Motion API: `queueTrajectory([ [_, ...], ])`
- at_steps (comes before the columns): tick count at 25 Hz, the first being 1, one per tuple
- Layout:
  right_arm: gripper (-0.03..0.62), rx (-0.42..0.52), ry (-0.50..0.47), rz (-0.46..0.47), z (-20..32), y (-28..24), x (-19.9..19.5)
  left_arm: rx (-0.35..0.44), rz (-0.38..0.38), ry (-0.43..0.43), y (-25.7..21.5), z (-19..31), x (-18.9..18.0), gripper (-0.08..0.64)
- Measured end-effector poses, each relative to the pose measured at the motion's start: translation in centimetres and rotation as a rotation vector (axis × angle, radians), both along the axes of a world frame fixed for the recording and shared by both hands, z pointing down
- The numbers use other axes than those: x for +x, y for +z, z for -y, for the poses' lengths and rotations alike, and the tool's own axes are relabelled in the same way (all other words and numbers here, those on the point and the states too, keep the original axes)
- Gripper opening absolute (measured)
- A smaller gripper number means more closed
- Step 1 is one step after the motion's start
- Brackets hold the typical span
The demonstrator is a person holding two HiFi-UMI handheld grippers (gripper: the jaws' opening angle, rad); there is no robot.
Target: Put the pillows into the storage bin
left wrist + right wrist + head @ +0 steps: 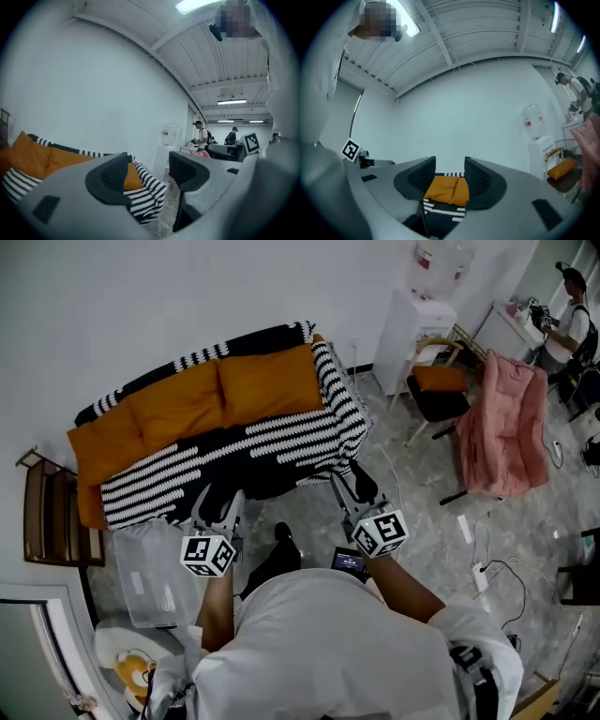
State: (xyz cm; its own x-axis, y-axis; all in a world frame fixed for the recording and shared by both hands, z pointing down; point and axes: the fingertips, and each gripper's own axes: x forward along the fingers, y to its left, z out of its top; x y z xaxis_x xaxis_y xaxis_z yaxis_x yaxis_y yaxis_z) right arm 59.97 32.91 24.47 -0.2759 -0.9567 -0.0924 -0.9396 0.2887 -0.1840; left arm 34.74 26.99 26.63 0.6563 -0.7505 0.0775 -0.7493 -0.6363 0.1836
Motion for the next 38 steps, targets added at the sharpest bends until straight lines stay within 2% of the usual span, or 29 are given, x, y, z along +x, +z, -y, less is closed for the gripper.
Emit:
queueTrajectory([
  [5, 0.202, 0.01, 0.031, -0.016, 6.8, -1.2, 0.3, -0.018, -0.003, 0.01, 0.1, 6.8, -0.9, 0.273],
  [15, 0.202, -0.033, 0.051, -0.035, 19.1, -0.6, -0.8, -0.017, -0.009, 0.036, 0.0, 20.3, -2.4, 0.273],
  [23, 0.202, -0.076, 0.109, -0.019, 24.5, 1.1, 0.1, -0.032, -0.005, 0.08, 0.9, 26.3, -1.7, 0.273],
  [30, 0.202, -0.098, 0.116, -0.017, 29.5, 2.5, 2.2, -0.083, -0.018, 0.045, 3.5, 31.1, -1.2, 0.273],
  [38, 0.202, -0.16, 0.047, -0.011, 39.1, 6.0, 5.5, -0.152, -0.012, -0.033, 6.4, 39.3, 1.1, 0.273],
])
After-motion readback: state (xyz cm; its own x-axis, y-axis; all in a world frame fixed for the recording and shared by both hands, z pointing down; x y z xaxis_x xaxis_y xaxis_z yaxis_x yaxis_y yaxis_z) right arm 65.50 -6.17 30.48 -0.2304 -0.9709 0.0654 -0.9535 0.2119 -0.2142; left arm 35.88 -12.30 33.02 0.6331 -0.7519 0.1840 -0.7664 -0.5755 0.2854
